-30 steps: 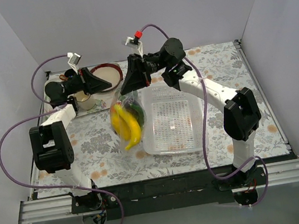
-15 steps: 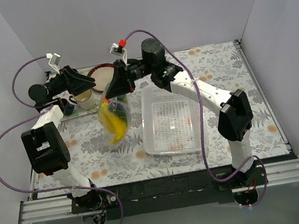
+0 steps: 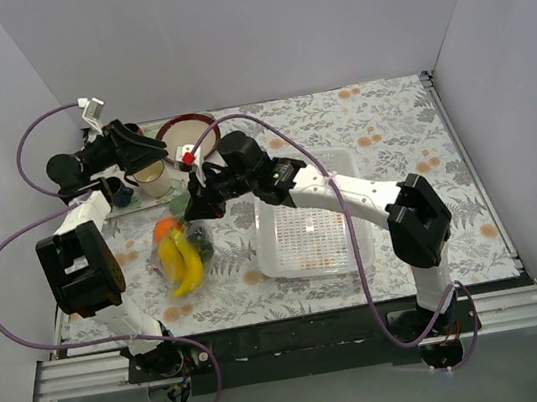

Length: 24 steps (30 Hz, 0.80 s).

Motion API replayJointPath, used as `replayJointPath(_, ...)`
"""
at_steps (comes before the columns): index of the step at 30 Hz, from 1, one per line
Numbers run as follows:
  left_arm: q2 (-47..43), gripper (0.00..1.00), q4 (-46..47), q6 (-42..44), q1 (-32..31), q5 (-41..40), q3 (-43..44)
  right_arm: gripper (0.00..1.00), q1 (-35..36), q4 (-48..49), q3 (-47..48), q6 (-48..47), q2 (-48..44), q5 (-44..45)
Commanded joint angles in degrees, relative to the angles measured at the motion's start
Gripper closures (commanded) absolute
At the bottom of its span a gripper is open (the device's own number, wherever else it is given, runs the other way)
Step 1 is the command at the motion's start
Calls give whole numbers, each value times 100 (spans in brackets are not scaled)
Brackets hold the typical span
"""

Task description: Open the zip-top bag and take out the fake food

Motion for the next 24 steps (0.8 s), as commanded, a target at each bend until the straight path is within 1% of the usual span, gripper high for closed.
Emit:
replayJointPath(1, -362, 2, 3163, -5470, -65, 276, 14, 78, 37, -633, -290, -594, -610, 566)
replayJointPath(4, -327, 2, 3154, -5303, -162, 540, -39, 58, 37, -794, -958, -594, -1013, 513)
replayJointPath(5, -318, 2, 3154, -5250, -206, 610, -100, 36, 37, -881, -1090, -620, -1102, 513)
replayJointPath(6, -300, 2, 3154, -5197, -206, 733, -126, 25, 28, -925, -1213, -681, -1190, 609)
replayJointPath(8, -247, 2, 3154, -5118, -206, 909, -162, 12, 37, -1057, -1372, -734, -1340, 785)
replayJointPath(9, -221, 2, 3154, -5048, -215, 997, -179, 11, 37, -1084, -1390, -813, -1366, 977)
replayJointPath(10, -169, 2, 3154, -5048, -206, 1198, -179, 6, 37, -1101, -1347, -874, -1375, 1092)
replayJointPath(11, -159, 2, 3154, -5030, -206, 1287, -162, 4, 19, -1110, -1285, -918, -1367, 1215)
replayJointPath(13, -177, 2, 3162, -4986, -215, 1541, -153, 3, -33, -1093, -1075, -1032, -1184, 1444)
replayJointPath(15, -221, 2, 3163, -4916, -215, 1700, -162, 2, -226, -1093, -584, -1051, -955, 1488)
replayJointPath(16, -238, 2, 3154, -4863, -206, 1744, -188, 2, -305, -1110, -373, -999, -649, 1515)
replayJointPath(17, -247, 2, 3162, -4854, -171, 1753, -232, 2, -506, -1128, 64, -937, -489, 1497)
replayJointPath(20, -230, 2, 3154, -4749, -49, 1762, -399, 1, -884, -1163, 726, -552, 187, 1147)
replayJointPath(21, -221, 2, 3154, -4688, 13, 1771, -443, 2, -947, -1207, 1076, -489, 354, 937)
replayJointPath(22, -203, 2, 3145, -4635, 74, 1771, -486, 1, -991, -1129, 1158, -419, 556, 865)
replayJointPath(24, -134, 2, 3136, -4503, 355, 1780, -636, 1, -1018, -1049, 1176, -295, 681, 681)
